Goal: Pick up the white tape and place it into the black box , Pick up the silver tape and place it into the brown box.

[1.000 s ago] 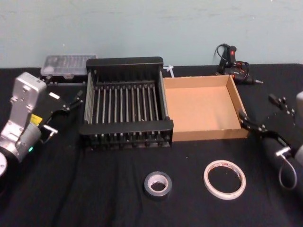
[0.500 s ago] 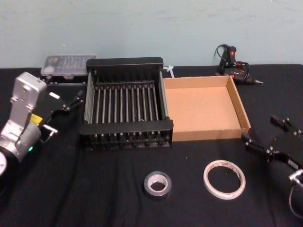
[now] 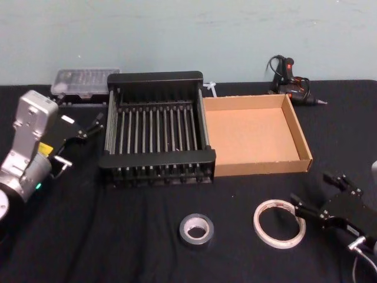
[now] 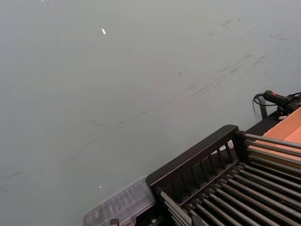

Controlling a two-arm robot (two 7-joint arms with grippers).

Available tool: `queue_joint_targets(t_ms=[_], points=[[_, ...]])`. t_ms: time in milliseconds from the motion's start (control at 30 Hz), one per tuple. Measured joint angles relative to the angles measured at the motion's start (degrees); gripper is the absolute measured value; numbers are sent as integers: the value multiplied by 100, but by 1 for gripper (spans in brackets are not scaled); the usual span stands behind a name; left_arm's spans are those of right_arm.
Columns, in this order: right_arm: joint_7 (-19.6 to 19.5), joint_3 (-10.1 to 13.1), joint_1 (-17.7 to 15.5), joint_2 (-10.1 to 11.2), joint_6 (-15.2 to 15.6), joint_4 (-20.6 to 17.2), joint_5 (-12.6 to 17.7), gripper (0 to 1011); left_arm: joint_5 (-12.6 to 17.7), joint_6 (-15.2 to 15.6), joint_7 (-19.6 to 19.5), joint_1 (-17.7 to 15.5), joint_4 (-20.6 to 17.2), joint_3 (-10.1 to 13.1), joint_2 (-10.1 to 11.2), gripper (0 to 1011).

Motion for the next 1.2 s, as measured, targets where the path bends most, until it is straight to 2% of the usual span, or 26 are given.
queue_joint_targets(t_ms=[567, 1200], points=[[327, -156, 399, -445, 203, 602, -218, 1002, 0, 0, 0, 0, 0, 0, 0, 1001], [509, -118, 525, -749, 375, 890, -491, 1002, 0, 0, 0, 0, 0, 0, 0, 1001]])
